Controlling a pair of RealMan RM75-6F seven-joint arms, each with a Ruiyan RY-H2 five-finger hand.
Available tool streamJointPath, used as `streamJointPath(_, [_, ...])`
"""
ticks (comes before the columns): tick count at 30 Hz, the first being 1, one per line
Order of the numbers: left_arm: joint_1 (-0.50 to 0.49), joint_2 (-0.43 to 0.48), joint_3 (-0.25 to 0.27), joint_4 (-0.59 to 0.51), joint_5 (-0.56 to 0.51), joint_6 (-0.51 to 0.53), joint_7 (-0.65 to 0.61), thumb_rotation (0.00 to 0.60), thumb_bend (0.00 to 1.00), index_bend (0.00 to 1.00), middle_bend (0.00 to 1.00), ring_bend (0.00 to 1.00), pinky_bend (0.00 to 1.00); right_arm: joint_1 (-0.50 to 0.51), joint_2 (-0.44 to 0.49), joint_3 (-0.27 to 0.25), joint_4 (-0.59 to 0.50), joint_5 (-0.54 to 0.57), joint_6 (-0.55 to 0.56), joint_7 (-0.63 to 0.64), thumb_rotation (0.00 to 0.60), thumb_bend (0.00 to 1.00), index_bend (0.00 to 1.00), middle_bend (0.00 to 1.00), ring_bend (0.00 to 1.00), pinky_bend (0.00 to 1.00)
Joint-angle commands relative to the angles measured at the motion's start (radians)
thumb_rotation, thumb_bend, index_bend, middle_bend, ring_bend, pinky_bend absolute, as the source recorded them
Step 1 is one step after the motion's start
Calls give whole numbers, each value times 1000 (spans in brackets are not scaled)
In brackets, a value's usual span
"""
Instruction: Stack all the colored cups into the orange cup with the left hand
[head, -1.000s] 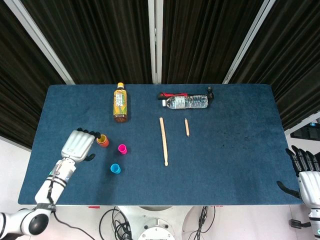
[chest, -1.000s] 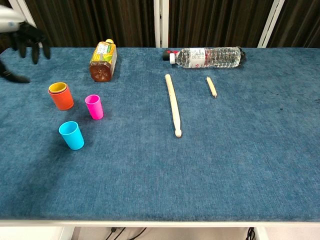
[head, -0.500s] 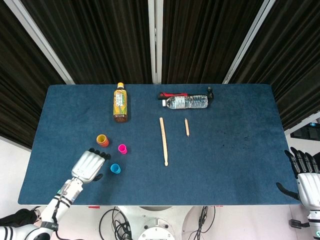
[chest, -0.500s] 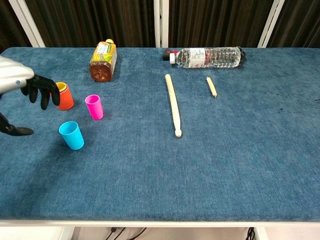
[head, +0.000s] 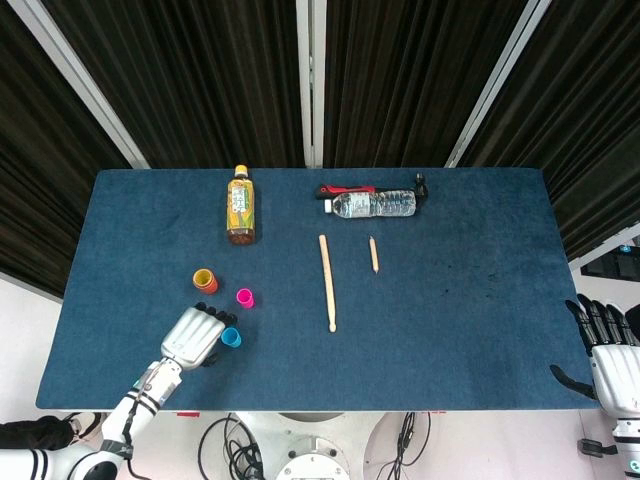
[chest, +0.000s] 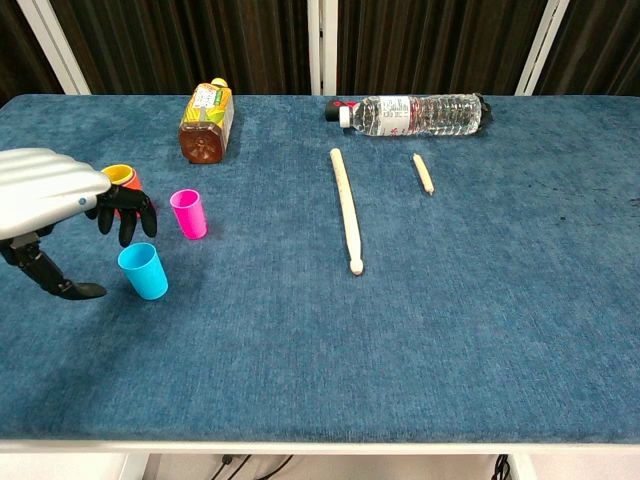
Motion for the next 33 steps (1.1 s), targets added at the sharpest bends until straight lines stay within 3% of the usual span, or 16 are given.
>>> streamJointPath(1, [-3, -10, -5, 10, 1, -12, 0, 600, 188, 320, 385, 382, 354, 1, -1, -1, 0, 3, -4, -3, 600, 100, 0, 0, 0, 0])
streamJointPath(17, [-19, -62, -35, 81, 4, -74, -20, 600, 212, 434, 423, 488, 394, 1, 0, -2, 13, 26, -28, 9, 600, 102, 0, 0, 0, 0])
streamJointPath(33, [-27, -62, -58, 92, 18, -88, -49, 600, 319, 526, 510, 555, 452, 3, -3, -1, 21, 30, -34, 16, 600, 102, 0, 0, 0, 0])
